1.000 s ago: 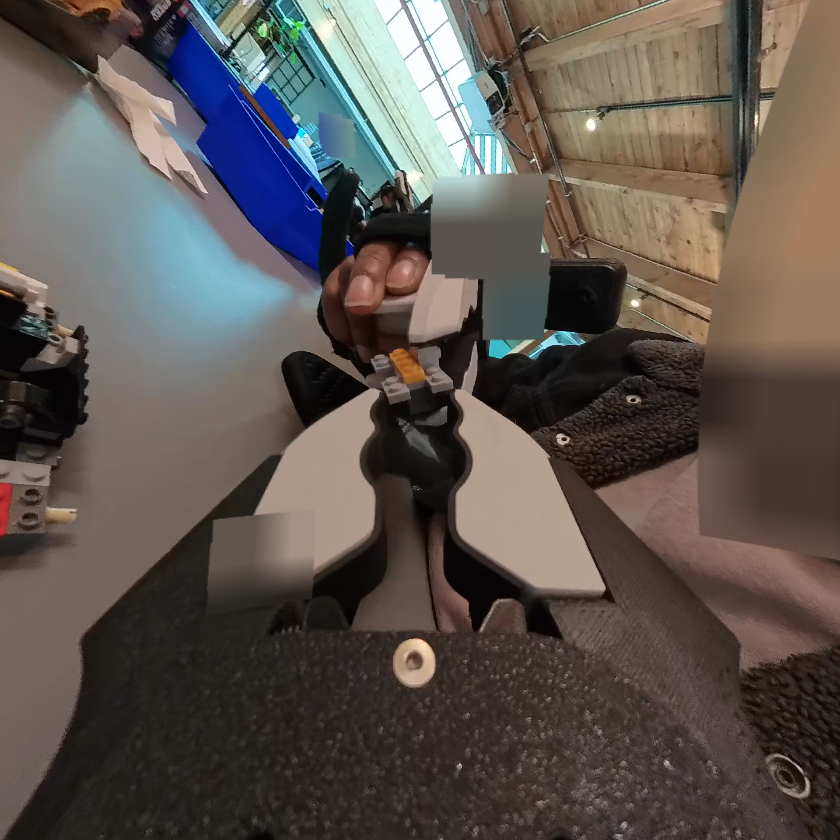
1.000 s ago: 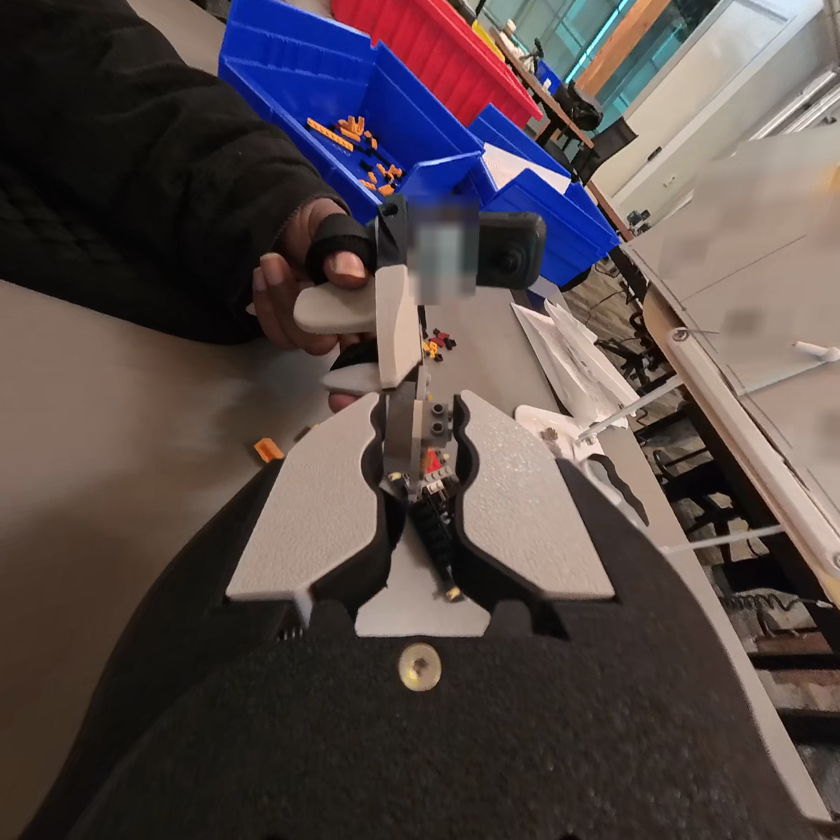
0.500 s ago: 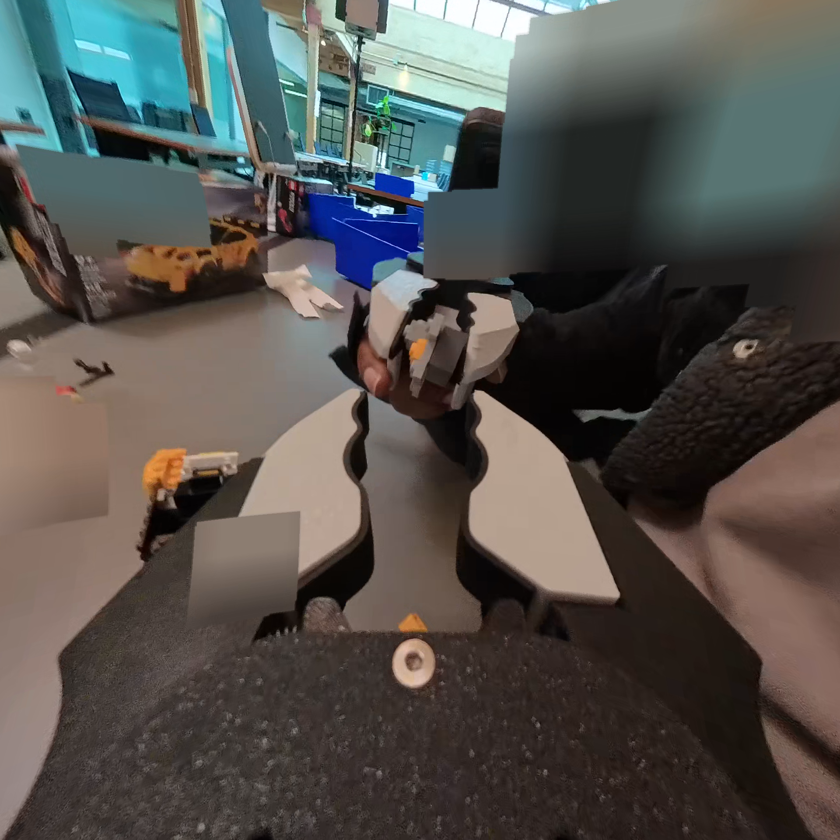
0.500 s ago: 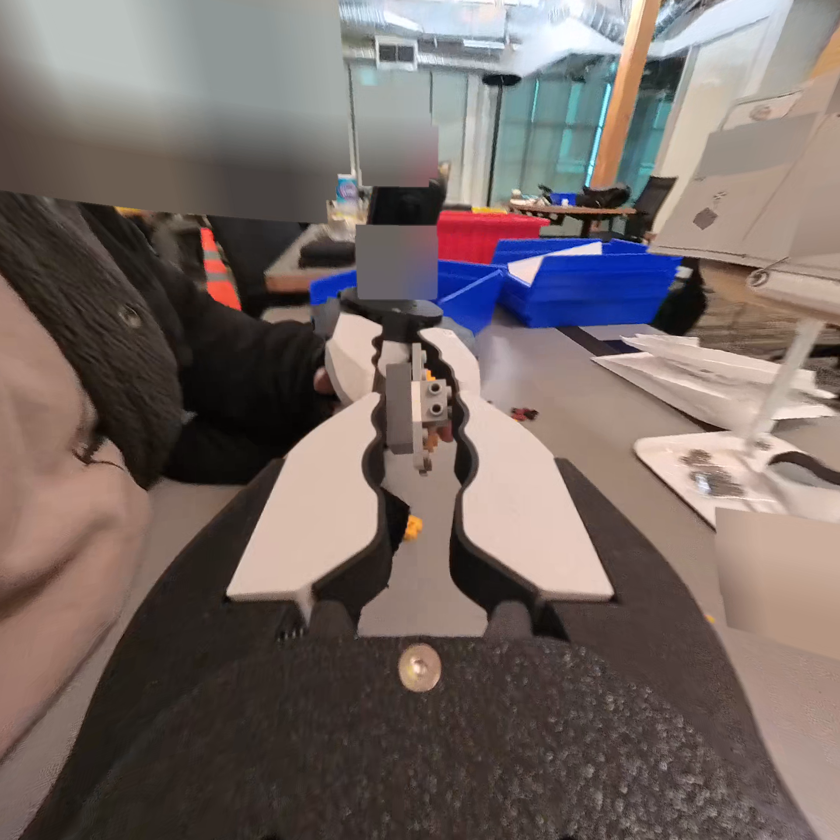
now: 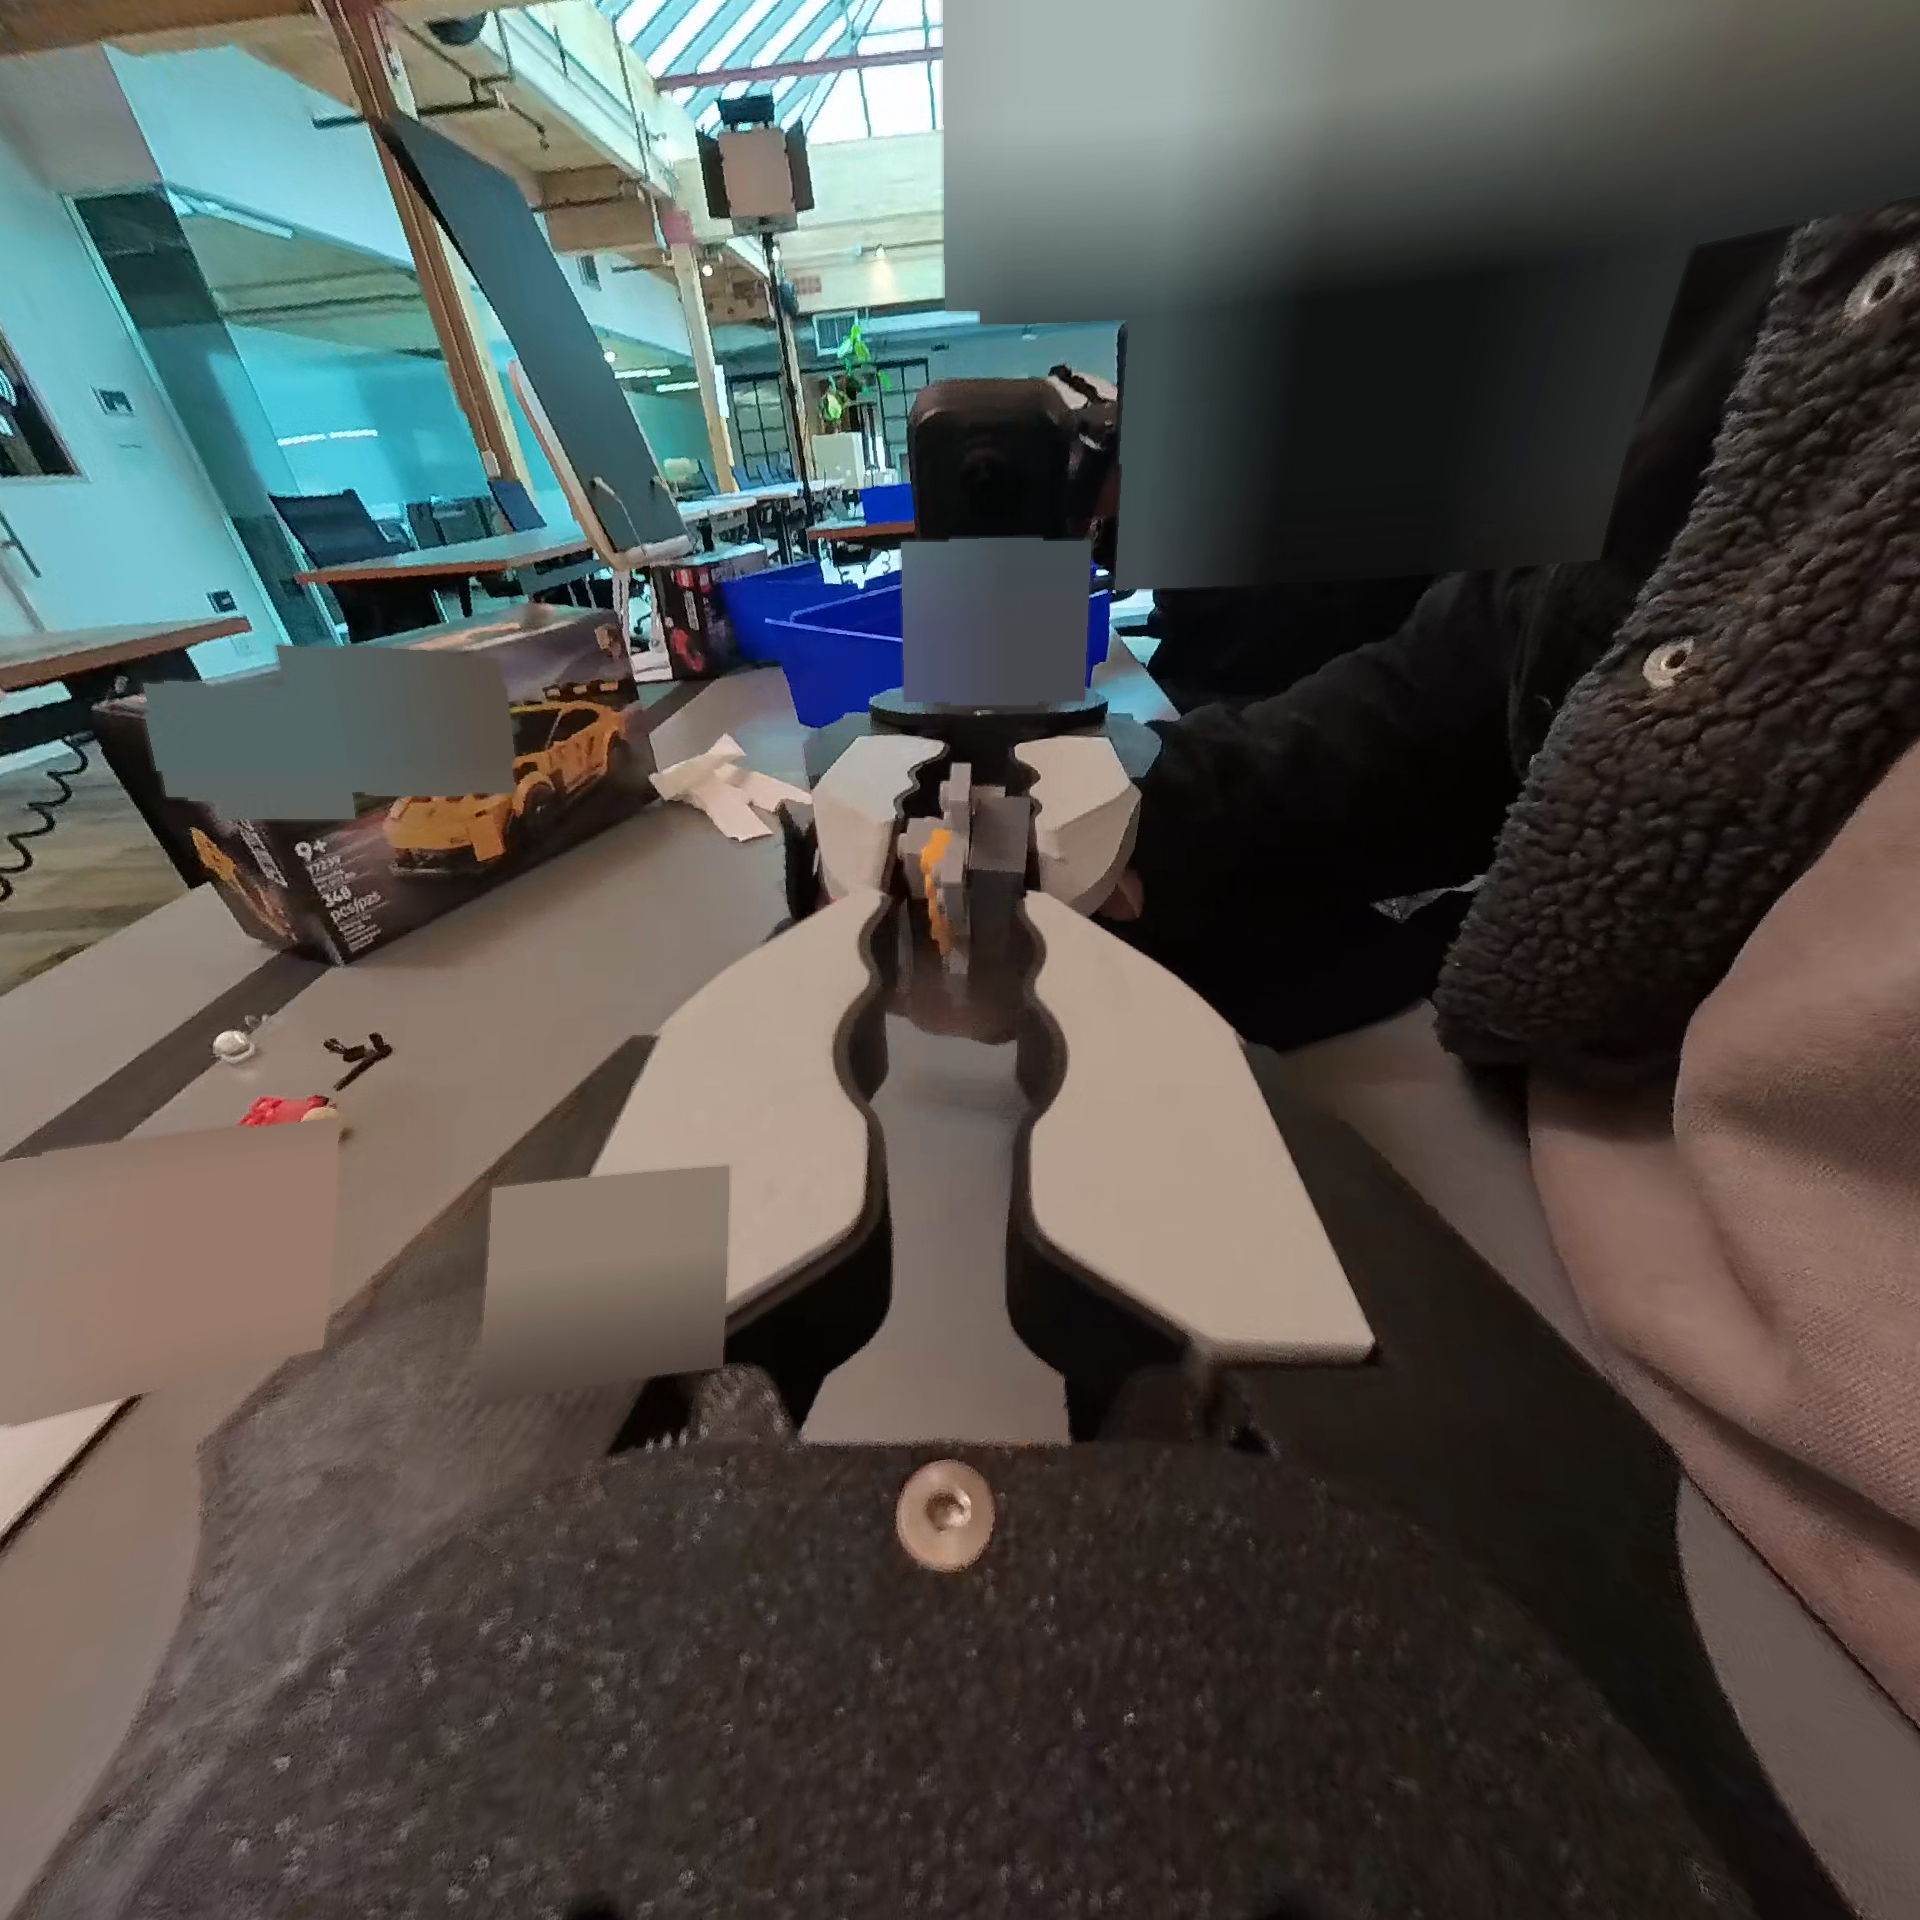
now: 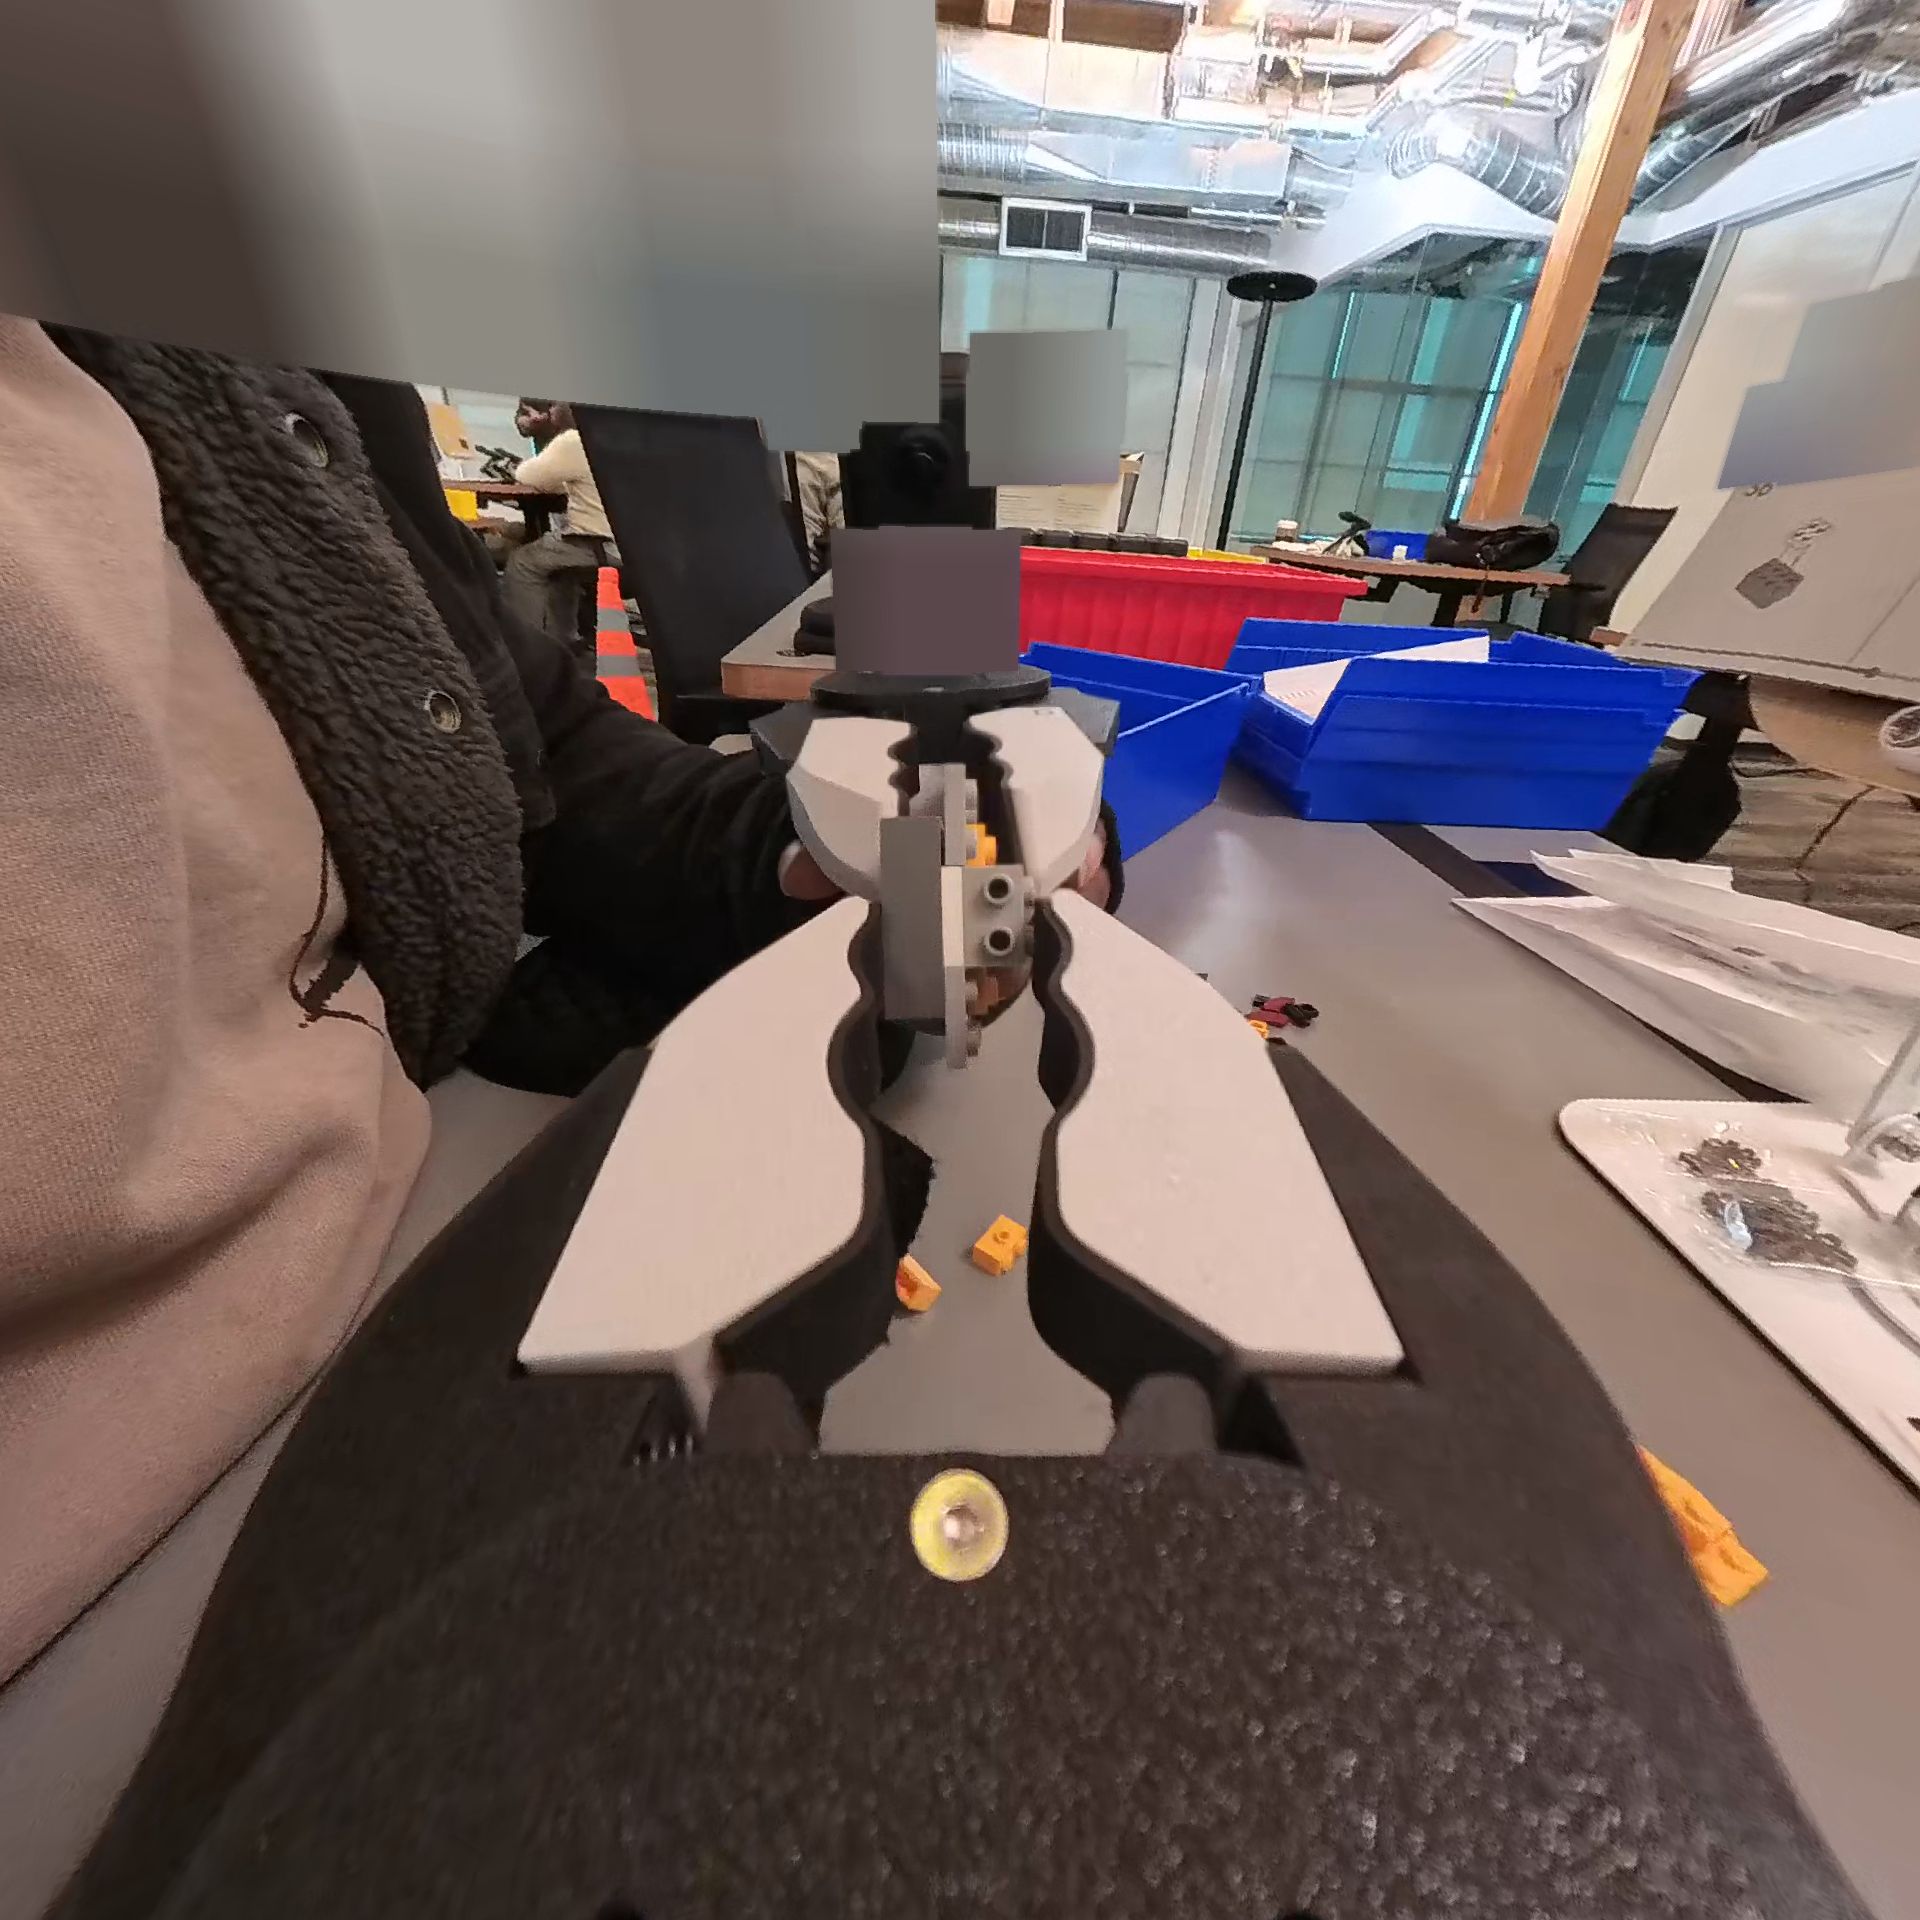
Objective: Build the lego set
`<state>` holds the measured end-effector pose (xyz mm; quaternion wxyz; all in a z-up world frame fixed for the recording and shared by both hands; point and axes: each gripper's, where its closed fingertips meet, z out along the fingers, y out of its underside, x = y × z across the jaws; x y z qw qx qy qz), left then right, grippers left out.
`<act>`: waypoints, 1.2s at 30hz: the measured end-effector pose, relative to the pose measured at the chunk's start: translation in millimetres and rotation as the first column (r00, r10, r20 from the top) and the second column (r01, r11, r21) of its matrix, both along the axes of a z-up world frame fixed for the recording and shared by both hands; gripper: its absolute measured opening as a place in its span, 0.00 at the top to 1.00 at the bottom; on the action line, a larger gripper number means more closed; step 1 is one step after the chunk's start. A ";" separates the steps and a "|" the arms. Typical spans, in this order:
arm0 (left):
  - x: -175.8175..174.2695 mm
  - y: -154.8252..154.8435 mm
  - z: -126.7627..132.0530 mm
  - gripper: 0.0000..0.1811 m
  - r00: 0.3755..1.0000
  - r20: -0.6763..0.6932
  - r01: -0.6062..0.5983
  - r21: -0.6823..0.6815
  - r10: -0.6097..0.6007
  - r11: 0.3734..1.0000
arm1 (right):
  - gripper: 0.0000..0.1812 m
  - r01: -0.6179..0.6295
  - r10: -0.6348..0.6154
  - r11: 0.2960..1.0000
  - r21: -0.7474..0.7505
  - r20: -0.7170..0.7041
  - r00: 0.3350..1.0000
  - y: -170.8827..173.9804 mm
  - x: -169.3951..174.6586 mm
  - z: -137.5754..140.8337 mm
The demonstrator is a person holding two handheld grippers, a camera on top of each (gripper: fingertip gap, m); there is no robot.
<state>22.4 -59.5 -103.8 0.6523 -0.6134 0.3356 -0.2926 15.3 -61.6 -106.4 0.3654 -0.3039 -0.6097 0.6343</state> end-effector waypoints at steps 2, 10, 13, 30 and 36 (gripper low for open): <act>1.5 -1.7 1.5 0.90 1.000 -0.010 0.003 0.023 -0.002 1.000 | 0.85 -0.004 0.004 1.000 0.006 0.004 1.000 -0.7 0.1 -1.4; 9.2 -7.5 -2.3 0.86 0.998 -0.036 0.056 0.030 -0.055 0.998 | 0.85 -0.033 0.032 0.999 0.030 0.024 0.999 -6.1 1.0 -7.9; 10.0 -7.2 -4.6 0.90 0.997 -0.072 0.044 0.038 -0.041 0.998 | 0.85 -0.028 0.026 0.997 0.072 0.026 0.999 -9.2 0.5 -10.5; 8.5 -0.9 -24.6 0.90 0.943 -0.326 -0.035 0.095 0.064 0.995 | 0.89 -0.002 -0.078 0.875 0.484 0.144 0.986 -9.0 10.0 -18.4; 8.7 -1.8 -26.0 0.90 0.940 -0.335 -0.031 0.080 0.056 0.996 | 0.92 0.025 -0.112 0.881 0.473 0.156 0.981 -7.4 10.4 -19.7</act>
